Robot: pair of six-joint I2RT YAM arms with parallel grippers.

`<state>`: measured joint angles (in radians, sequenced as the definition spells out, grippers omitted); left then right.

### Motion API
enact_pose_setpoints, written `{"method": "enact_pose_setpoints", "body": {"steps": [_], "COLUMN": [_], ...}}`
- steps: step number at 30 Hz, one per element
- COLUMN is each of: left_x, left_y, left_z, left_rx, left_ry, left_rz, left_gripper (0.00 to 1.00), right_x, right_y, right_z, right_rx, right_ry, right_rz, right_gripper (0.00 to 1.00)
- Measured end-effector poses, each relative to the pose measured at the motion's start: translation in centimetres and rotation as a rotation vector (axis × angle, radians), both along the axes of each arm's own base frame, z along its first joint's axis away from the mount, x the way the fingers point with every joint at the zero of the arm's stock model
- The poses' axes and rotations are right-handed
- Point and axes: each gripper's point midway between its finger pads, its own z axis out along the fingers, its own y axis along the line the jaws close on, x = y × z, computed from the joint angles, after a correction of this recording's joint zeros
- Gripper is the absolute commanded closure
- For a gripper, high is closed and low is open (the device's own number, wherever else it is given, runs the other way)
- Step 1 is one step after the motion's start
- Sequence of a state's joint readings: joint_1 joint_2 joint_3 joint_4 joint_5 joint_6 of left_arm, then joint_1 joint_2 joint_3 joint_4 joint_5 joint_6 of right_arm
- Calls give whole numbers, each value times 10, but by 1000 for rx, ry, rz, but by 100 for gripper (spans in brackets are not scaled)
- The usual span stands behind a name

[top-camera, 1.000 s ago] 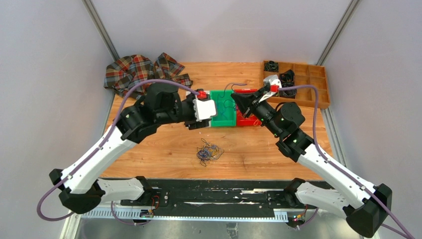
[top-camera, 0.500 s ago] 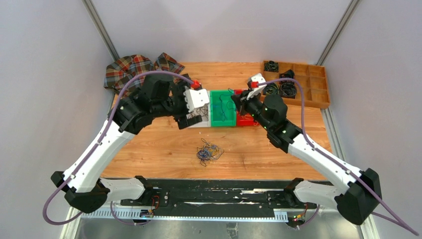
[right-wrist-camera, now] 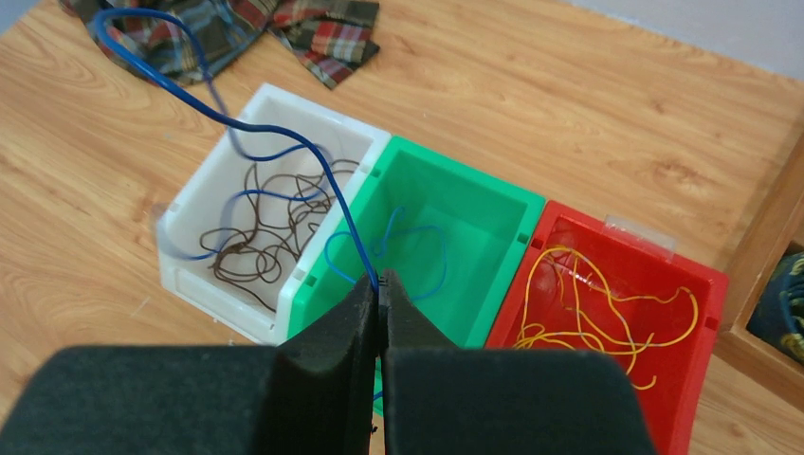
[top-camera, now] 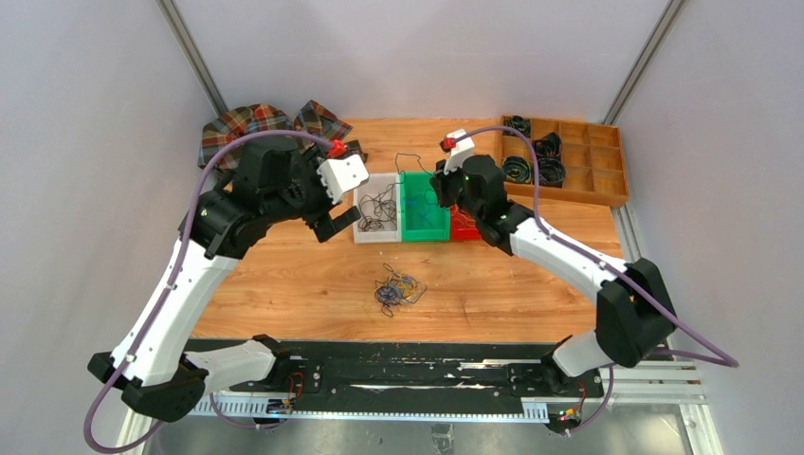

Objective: Untangle the cables
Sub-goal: Place the cable in the bin.

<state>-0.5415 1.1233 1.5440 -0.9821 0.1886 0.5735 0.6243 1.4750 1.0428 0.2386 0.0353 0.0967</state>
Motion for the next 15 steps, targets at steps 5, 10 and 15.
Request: {"method": "enact_pose_setpoints", "body": {"steps": [5, 10, 15], "left_x": [-12, -15, -17], "left_y": [4, 4, 3], "left_z": [7, 10, 9], "left_rx": [-24, -34, -37], "left_ry": [-23, -28, -22], "left_rz": [-10, -20, -30], "left_gripper": [2, 2, 2], "right_x": [6, 11, 9], "right_y": [-2, -10, -19], "right_z": [-24, -24, -32], "right_rx": [-26, -17, -13], "right_ry": [56, 61, 83], "right_rz": [-21, -51, -86], "right_gripper": [99, 99, 99]}}
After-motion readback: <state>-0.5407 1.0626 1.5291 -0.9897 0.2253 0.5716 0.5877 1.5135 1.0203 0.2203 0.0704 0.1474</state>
